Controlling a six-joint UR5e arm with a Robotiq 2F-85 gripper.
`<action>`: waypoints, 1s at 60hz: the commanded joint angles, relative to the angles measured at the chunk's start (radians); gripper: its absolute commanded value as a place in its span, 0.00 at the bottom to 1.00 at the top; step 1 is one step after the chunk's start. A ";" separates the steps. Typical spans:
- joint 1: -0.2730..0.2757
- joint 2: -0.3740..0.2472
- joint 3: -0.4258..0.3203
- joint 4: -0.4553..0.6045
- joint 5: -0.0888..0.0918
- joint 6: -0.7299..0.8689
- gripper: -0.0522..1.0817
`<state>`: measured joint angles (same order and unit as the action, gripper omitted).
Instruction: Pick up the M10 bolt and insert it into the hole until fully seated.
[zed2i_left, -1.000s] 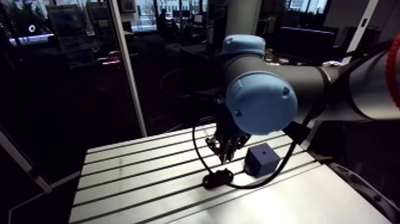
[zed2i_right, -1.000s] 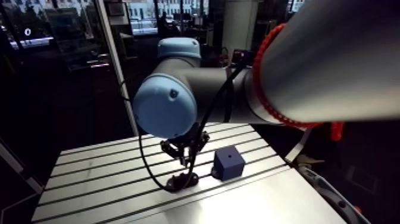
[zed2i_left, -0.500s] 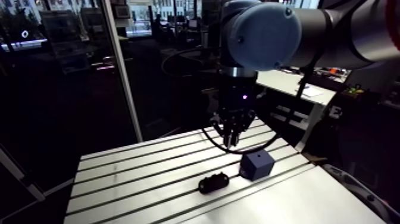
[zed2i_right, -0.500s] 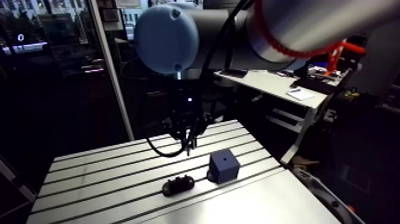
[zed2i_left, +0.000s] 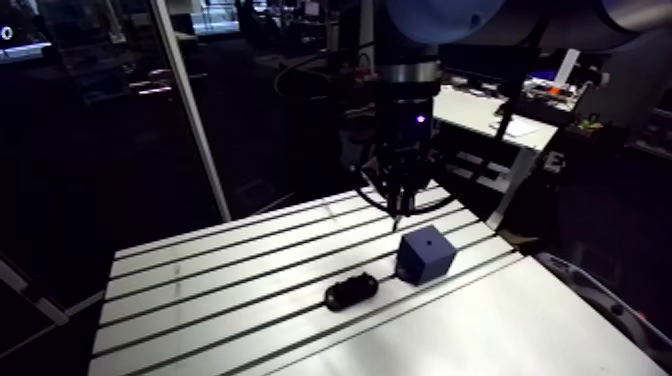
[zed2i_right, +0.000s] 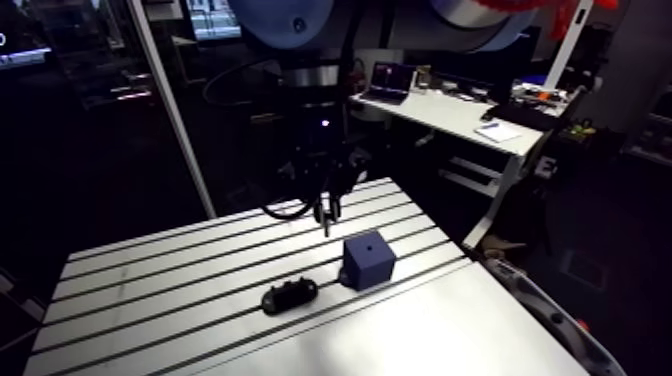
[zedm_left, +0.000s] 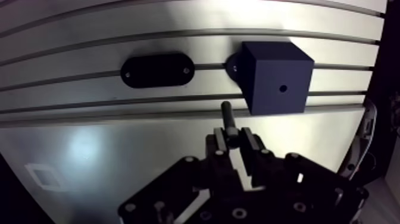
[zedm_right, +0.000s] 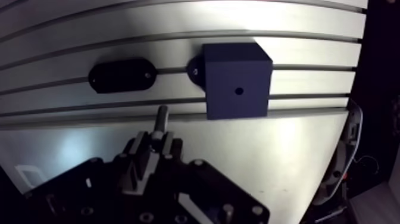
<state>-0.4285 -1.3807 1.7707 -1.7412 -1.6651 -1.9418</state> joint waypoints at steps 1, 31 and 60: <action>-0.053 0.055 -0.043 0.048 -0.004 -0.001 1.00; -0.090 0.102 -0.097 0.140 -0.003 -0.001 1.00; -0.096 0.131 -0.149 0.154 -0.012 0.000 1.00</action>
<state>-0.5236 -1.2556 1.6394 -1.5828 -1.6717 -1.9420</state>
